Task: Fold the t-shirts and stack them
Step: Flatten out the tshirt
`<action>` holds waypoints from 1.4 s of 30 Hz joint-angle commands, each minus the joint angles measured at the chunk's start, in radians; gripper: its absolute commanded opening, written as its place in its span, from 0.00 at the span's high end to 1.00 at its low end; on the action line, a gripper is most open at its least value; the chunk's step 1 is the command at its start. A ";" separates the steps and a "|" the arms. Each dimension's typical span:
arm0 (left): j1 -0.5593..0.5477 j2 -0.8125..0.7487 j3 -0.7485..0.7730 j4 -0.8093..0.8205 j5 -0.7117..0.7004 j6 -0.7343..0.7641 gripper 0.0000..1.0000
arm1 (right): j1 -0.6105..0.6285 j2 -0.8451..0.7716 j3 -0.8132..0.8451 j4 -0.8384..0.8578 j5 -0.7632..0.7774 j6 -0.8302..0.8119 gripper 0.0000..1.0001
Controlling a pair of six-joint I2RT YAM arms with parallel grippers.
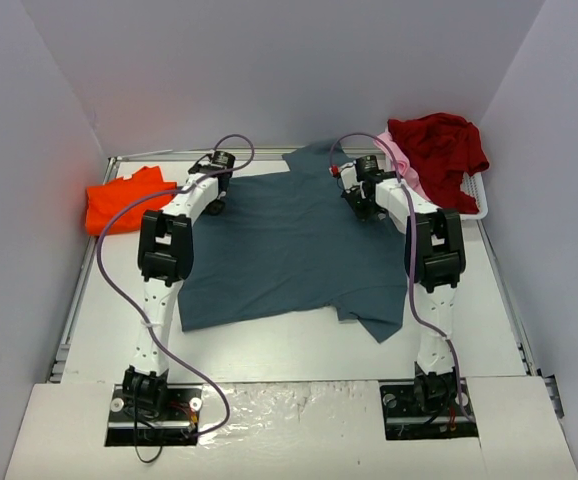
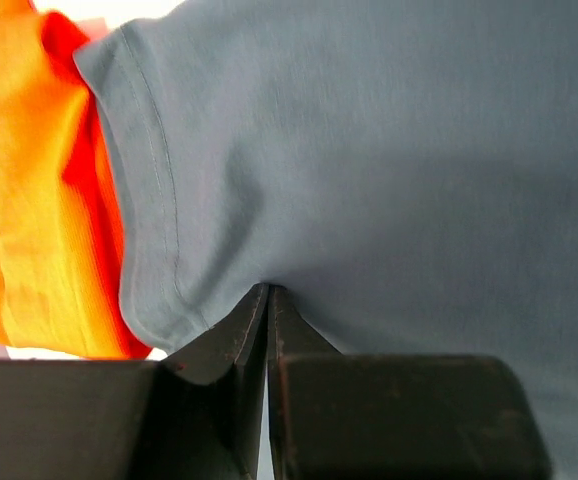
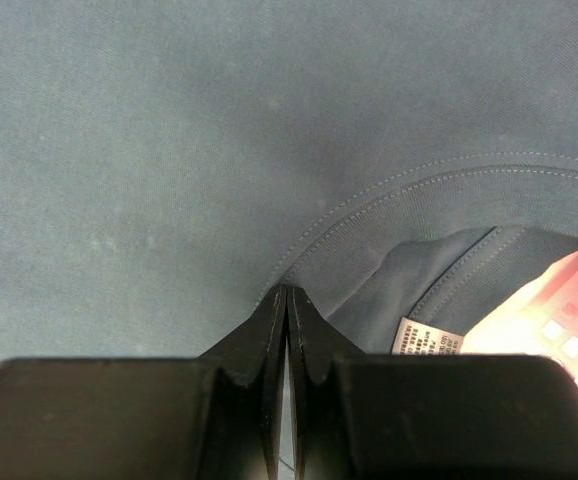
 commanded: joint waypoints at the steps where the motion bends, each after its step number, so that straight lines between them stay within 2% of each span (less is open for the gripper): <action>1: 0.014 0.041 0.096 -0.095 0.009 -0.002 0.98 | -0.021 0.034 -0.025 -0.041 0.016 0.000 1.00; 14: 0.008 0.175 0.354 -0.178 0.040 0.040 0.98 | -0.042 0.047 -0.040 -0.044 0.045 0.017 1.00; 23: -0.008 0.256 0.500 -0.156 0.014 0.126 0.98 | -0.042 0.063 -0.005 -0.070 0.045 0.028 1.00; 36: 0.022 0.312 0.555 0.006 -0.053 0.197 0.98 | -0.021 0.101 0.049 -0.096 0.028 0.039 1.00; 42: 0.022 0.253 0.540 0.075 -0.080 0.220 0.98 | -0.011 0.115 0.055 -0.096 0.030 0.036 1.00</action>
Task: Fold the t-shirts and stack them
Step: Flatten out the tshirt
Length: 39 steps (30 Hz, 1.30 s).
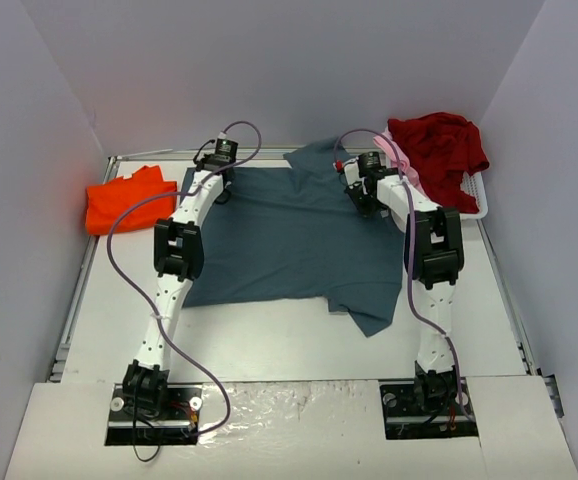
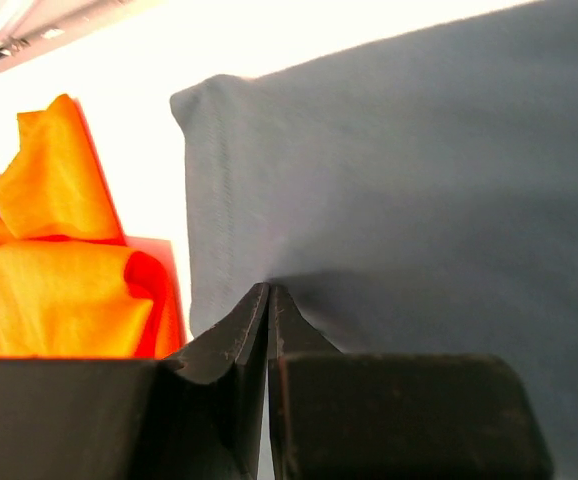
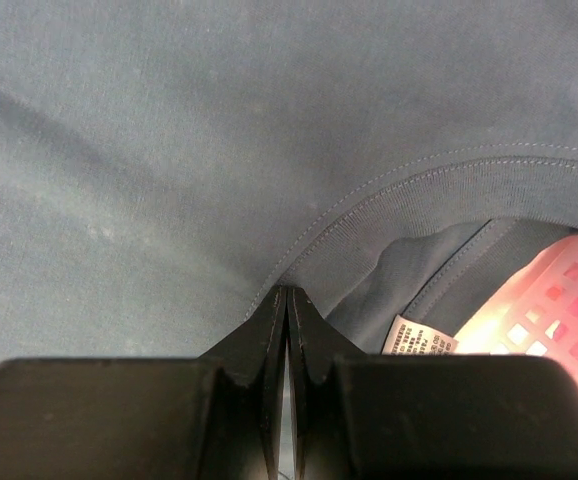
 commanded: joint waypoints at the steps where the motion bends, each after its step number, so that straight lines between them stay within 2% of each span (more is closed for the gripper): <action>1: 0.011 -0.064 0.018 0.051 -0.033 0.032 0.98 | 0.009 0.076 -0.007 -0.080 0.008 0.008 1.00; 7: 0.002 -0.134 0.004 0.026 -0.062 0.026 0.98 | 0.023 0.048 0.015 -0.077 -0.016 0.016 1.00; 12: -0.009 -0.309 -0.131 0.051 -0.086 0.018 0.98 | 0.046 -0.033 0.036 -0.071 -0.039 0.014 1.00; 13: -0.015 -0.362 -0.146 0.051 -0.095 0.020 0.96 | 0.049 -0.044 0.041 -0.070 -0.033 0.013 1.00; 15: -0.024 -0.416 -0.194 0.051 -0.109 0.023 0.86 | 0.061 -0.075 0.053 -0.071 -0.019 0.008 1.00; 17: -0.041 -0.501 -0.225 0.040 -0.129 0.030 0.80 | 0.064 -0.104 0.058 -0.071 -0.013 0.013 0.91; 18: -0.048 -0.530 -0.248 0.040 -0.140 0.038 0.76 | 0.066 -0.142 0.058 -0.073 -0.018 0.014 0.73; 23: -0.082 -0.771 -0.500 0.064 -0.183 0.061 0.71 | 0.072 -0.286 0.004 -0.073 -0.019 0.031 0.54; 25: -0.085 -0.884 -0.602 0.080 -0.178 0.058 0.70 | 0.073 -0.377 -0.065 -0.074 -0.019 0.030 0.40; 26: -0.088 -0.922 -0.704 0.086 -0.180 0.058 0.69 | 0.072 -0.410 -0.091 -0.074 -0.018 0.028 0.38; 31: -0.088 -1.174 -1.010 0.104 -0.145 0.081 0.69 | 0.078 -0.627 -0.275 -0.134 -0.065 -0.028 0.37; 32: -0.090 -1.212 -1.107 0.109 -0.134 0.093 0.70 | 0.081 -0.685 -0.328 -0.183 -0.079 -0.039 0.38; 39: -0.050 -1.470 -1.386 0.081 -0.059 0.104 0.70 | 0.171 -0.894 -0.545 -0.422 -0.202 -0.165 0.46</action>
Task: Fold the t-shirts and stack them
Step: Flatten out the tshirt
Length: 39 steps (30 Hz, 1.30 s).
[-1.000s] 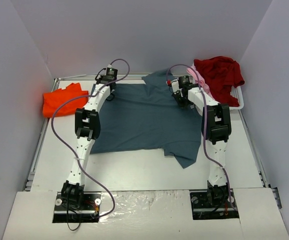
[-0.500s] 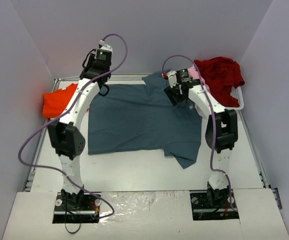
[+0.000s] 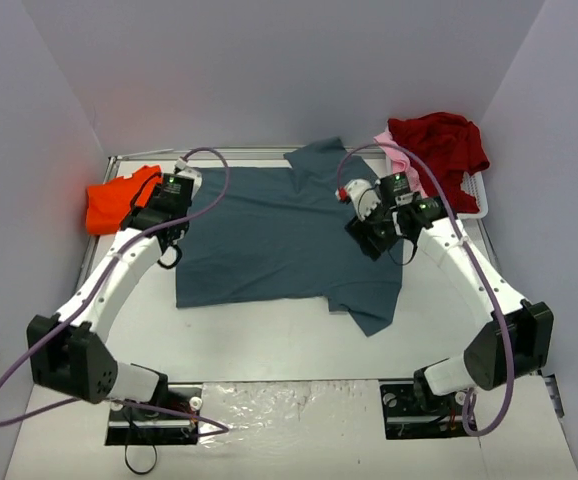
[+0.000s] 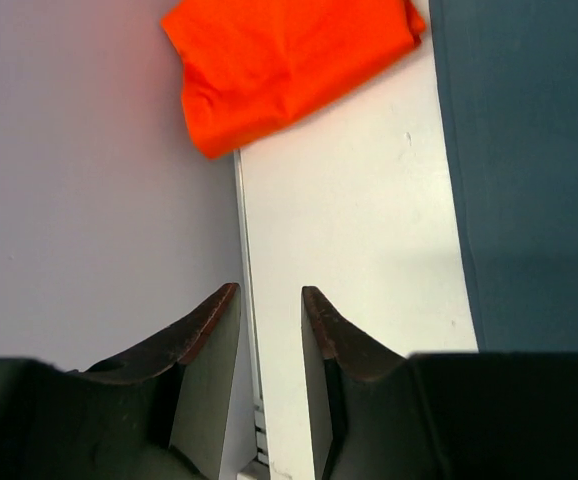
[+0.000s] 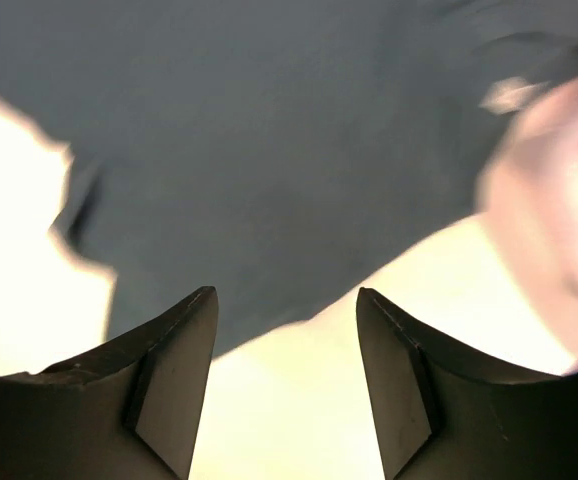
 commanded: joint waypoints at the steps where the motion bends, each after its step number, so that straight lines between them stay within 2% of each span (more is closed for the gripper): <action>1: 0.057 -0.130 -0.053 0.005 0.075 0.006 0.70 | 0.063 -0.066 -0.086 -0.202 -0.086 -0.082 0.47; 4: 0.141 -0.183 -0.096 -0.001 0.184 -0.014 0.70 | 0.119 -0.092 -0.159 -0.257 -0.105 -0.104 0.51; 8: 0.194 -0.193 -0.108 -0.021 0.216 -0.022 0.70 | 0.182 -0.066 -0.225 -0.285 -0.111 -0.108 0.59; 22: 0.200 -0.181 -0.128 -0.027 0.244 -0.025 0.70 | 0.294 0.112 -0.216 -0.291 -0.117 -0.136 0.62; 39: 0.203 -0.197 -0.145 -0.018 0.261 -0.024 0.68 | 0.317 0.344 -0.114 -0.253 -0.126 -0.148 0.61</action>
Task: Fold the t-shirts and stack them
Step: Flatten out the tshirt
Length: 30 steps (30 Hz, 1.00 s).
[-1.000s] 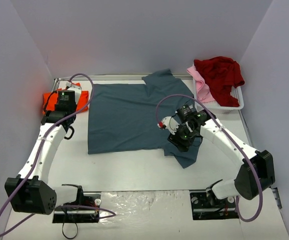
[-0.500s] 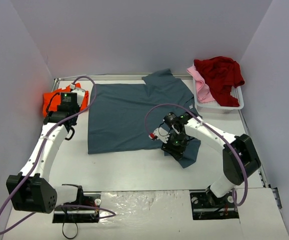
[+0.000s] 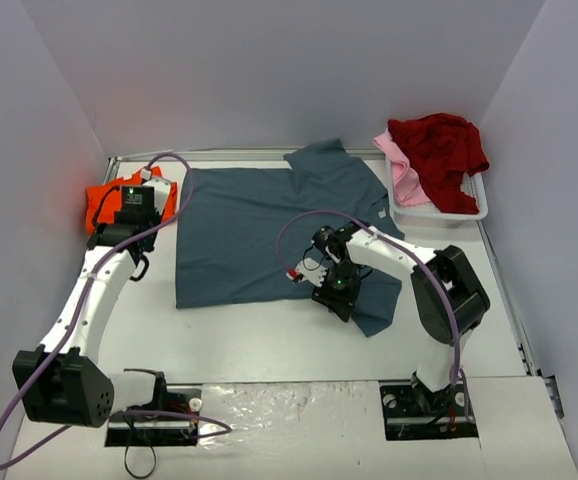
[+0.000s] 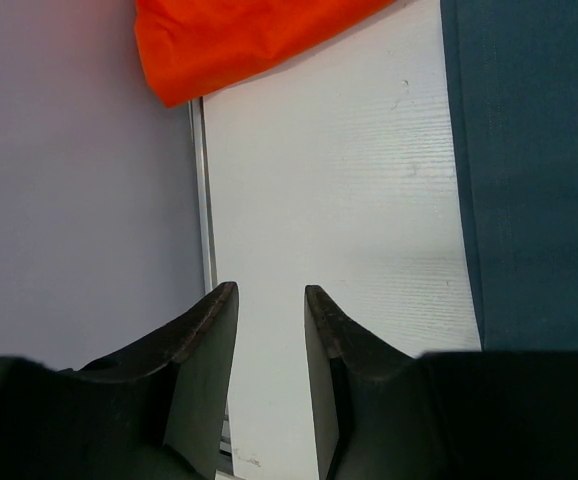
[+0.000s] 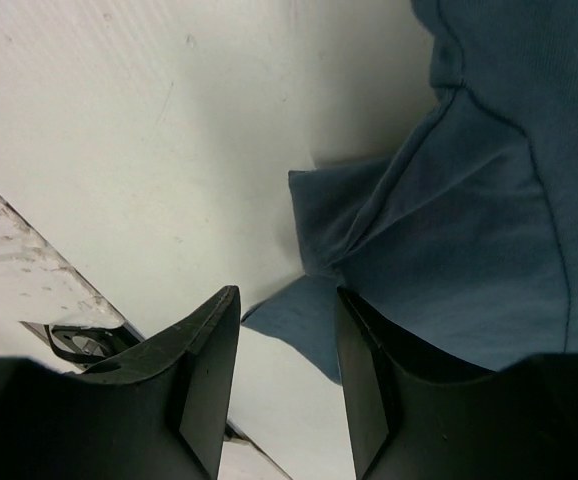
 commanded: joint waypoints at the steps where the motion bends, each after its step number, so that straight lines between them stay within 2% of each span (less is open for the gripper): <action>1: 0.003 -0.028 -0.004 -0.001 0.008 -0.014 0.68 | 0.008 0.022 0.044 -0.031 0.000 -0.007 0.61; 12: 0.003 -0.022 -0.015 -0.001 0.012 -0.012 0.67 | 0.010 0.085 0.065 -0.008 0.027 -0.001 0.61; 18: 0.003 -0.013 -0.020 -0.001 0.011 -0.014 0.67 | 0.012 0.106 0.065 0.002 0.040 0.013 0.77; 19: 0.002 -0.011 -0.020 -0.001 0.012 -0.014 0.67 | 0.012 0.102 0.065 0.004 0.041 0.016 0.85; 21: 0.003 -0.008 -0.018 -0.001 0.011 -0.016 0.67 | 0.012 0.093 0.068 0.004 0.055 0.023 0.94; 23: 0.003 -0.007 -0.014 -0.005 0.015 -0.019 0.67 | 0.012 0.080 0.071 0.004 0.069 0.033 0.99; 30: 0.002 0.009 0.014 -0.025 0.015 -0.026 0.68 | 0.012 -0.033 0.094 -0.033 0.081 0.060 1.00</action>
